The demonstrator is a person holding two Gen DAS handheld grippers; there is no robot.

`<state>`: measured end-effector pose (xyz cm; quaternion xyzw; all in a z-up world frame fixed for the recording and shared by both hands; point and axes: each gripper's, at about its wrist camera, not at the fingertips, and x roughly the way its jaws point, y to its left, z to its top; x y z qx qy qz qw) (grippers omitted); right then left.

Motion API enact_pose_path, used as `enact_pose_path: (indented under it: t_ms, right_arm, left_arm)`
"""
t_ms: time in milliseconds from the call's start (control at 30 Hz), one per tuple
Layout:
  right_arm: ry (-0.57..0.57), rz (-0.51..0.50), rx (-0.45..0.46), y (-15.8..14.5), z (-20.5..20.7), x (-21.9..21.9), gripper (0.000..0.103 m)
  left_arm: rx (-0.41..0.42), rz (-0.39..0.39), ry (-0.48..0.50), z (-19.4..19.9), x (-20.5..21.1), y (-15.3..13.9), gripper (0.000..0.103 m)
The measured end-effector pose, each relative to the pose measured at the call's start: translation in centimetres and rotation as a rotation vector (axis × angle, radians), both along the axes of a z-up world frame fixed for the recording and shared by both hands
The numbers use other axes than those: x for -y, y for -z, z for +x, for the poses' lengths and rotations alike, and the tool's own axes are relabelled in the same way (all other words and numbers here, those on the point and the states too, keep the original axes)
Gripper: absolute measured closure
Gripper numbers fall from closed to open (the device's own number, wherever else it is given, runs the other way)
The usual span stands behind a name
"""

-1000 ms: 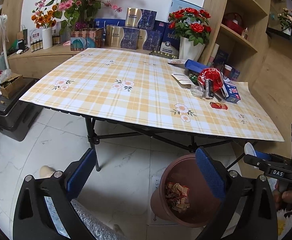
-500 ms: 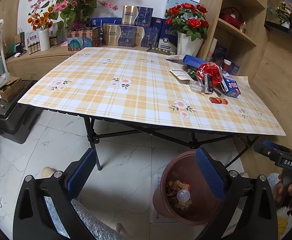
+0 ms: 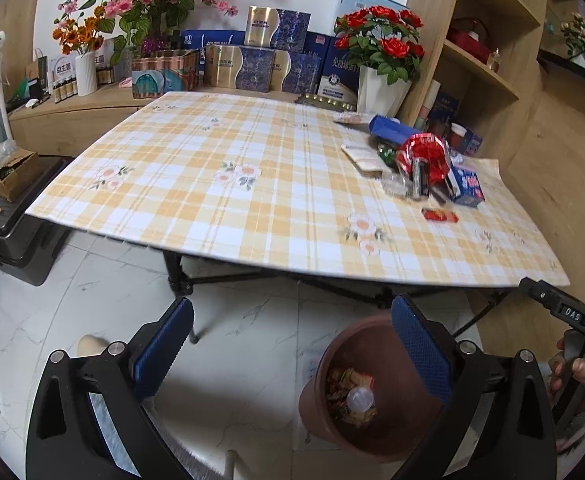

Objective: Collect trash
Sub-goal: 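Grasp the blue milk carton with the right tool while the left tool reaches the plastic wrapper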

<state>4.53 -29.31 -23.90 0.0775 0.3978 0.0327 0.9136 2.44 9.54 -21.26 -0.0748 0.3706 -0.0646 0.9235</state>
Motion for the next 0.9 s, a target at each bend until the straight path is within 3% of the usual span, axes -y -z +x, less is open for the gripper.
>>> enact_pose_path:
  t_ms: [433, 633, 900]
  right_arm:
    - [0.010, -0.104, 0.054, -1.7, 10.7, 4.9, 0.006]
    - [0.000, -0.156, 0.039, -0.9, 17.4, 5.0, 0.006]
    - [0.026, -0.155, -0.017, 1.1, 24.0, 4.8, 0.006]
  left_arm:
    - [0.014, -0.029, 0.027, 4.0, 2.2, -1.0, 0.006]
    - [-0.033, -0.024, 0.000, 5.2, 1.8, 0.2, 0.006]
    - [-0.054, -0.017, -0.018, 7.3, 2.2, 0.7, 0.006]
